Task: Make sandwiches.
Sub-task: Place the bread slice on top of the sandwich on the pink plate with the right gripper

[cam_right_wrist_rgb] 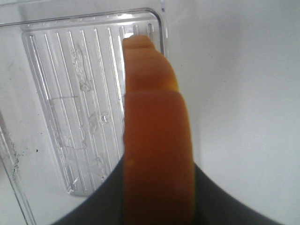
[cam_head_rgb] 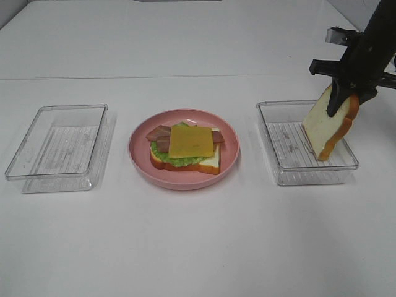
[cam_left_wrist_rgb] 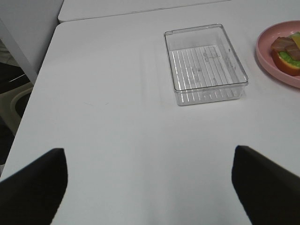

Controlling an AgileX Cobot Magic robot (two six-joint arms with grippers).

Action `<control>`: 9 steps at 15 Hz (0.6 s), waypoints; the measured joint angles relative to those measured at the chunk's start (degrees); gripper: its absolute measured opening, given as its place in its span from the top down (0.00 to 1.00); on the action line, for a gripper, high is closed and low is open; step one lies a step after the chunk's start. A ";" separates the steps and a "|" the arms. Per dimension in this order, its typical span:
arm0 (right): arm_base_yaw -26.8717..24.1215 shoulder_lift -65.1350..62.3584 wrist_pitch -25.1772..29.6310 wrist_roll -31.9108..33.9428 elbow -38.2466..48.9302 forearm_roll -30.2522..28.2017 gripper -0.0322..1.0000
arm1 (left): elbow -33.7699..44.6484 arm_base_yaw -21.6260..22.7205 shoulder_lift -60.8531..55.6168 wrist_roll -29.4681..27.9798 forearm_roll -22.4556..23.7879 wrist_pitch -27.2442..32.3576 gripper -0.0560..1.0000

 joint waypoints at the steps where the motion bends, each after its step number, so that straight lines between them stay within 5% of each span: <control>1: 0.00 0.00 0.00 0.00 0.00 -0.06 0.75 | 0.00 0.00 0.00 0.00 0.00 0.00 0.12; 9: 0.00 -7.62 -0.06 -0.40 0.00 3.38 0.75 | 0.00 0.00 0.00 0.00 0.00 0.00 0.12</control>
